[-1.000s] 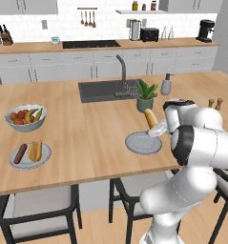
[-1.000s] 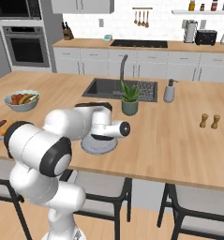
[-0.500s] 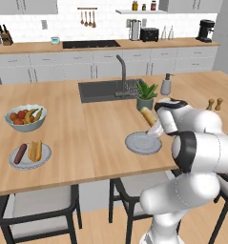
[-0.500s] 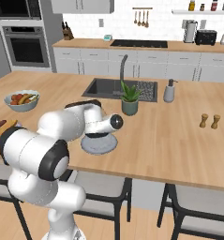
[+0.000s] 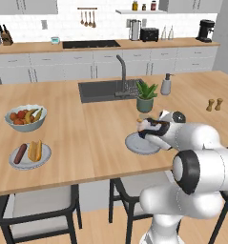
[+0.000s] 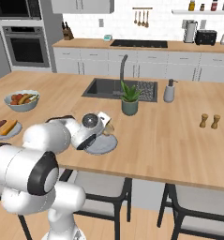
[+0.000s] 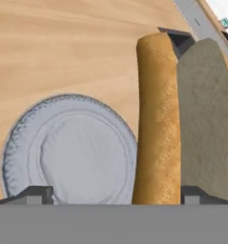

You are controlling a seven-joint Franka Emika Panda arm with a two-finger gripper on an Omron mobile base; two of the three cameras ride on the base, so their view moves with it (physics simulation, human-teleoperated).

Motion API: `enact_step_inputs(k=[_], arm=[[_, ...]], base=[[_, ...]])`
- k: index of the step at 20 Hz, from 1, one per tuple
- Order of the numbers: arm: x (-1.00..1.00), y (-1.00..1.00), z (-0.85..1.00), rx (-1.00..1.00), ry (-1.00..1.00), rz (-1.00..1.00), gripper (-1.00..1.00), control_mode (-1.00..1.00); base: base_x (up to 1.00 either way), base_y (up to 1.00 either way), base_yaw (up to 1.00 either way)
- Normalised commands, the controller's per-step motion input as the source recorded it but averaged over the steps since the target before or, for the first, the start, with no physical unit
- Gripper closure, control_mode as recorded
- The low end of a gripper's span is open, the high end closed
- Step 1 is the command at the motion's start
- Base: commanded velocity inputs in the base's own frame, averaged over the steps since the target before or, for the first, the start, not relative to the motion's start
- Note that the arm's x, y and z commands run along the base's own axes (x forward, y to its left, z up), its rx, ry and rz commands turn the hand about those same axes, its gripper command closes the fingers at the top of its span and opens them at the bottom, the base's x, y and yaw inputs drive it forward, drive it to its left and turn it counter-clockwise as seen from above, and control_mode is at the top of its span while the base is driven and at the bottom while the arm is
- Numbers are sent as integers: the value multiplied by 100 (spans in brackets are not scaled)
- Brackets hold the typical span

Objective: Place one bun and one sausage from the bowl on each plate.

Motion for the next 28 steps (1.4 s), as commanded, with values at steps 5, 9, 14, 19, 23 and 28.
enact_step_inputs(k=[5,9,14,19,23,28], arm=[[-27,-33,18,-45,-1,13,-100,-100],[-2,-3,93,-22,6,1,-100,-100],[-14,-1,53,-35,2,2,-100,-100],[-25,0,21,-54,12,5,-100,-100],[-31,1,29,-42,33,3,-100,-100],[12,0,60,-12,34,7,-100,-100]], base=[[0,0,0],[0,0,0],[0,0,0],[0,0,0],[0,0,0],[0,0,0]])
